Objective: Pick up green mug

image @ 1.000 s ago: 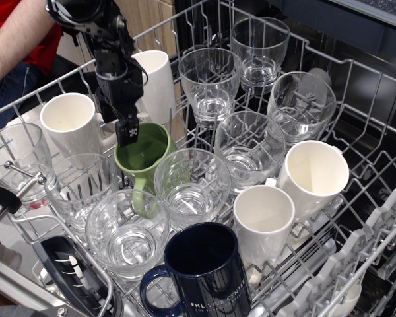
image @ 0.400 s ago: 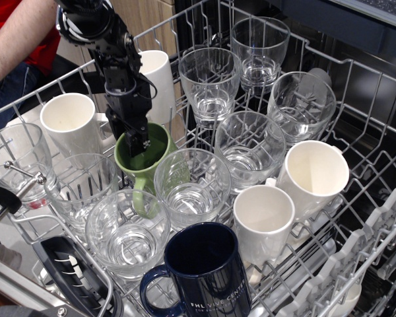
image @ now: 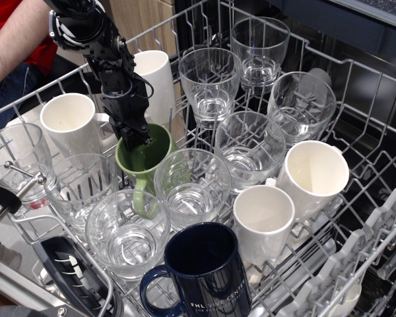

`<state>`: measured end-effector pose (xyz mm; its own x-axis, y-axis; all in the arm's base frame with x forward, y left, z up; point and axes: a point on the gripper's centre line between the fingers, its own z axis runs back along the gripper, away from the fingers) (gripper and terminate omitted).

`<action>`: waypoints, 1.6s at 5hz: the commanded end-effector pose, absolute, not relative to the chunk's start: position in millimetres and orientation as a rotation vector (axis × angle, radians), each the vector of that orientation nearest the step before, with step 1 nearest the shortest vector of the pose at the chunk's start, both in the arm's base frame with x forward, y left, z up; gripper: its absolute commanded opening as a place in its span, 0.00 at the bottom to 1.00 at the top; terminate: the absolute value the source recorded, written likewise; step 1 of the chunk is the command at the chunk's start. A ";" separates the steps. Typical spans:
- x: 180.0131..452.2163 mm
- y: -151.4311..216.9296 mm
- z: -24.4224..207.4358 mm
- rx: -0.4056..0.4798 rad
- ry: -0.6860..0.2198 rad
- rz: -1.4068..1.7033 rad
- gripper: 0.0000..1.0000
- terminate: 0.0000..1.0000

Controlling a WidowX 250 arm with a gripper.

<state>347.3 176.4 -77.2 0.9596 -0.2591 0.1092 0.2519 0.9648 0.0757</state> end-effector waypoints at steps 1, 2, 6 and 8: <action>358.0 177.2 -39.4 0.005 -0.119 -0.220 0.00 0.00; 365.7 177.1 -11.7 -0.044 -0.055 -0.171 0.00 0.00; 347.6 174.0 110.5 -0.100 0.022 -0.131 0.00 0.00; 337.6 162.8 153.6 -0.081 0.070 -0.117 0.00 1.00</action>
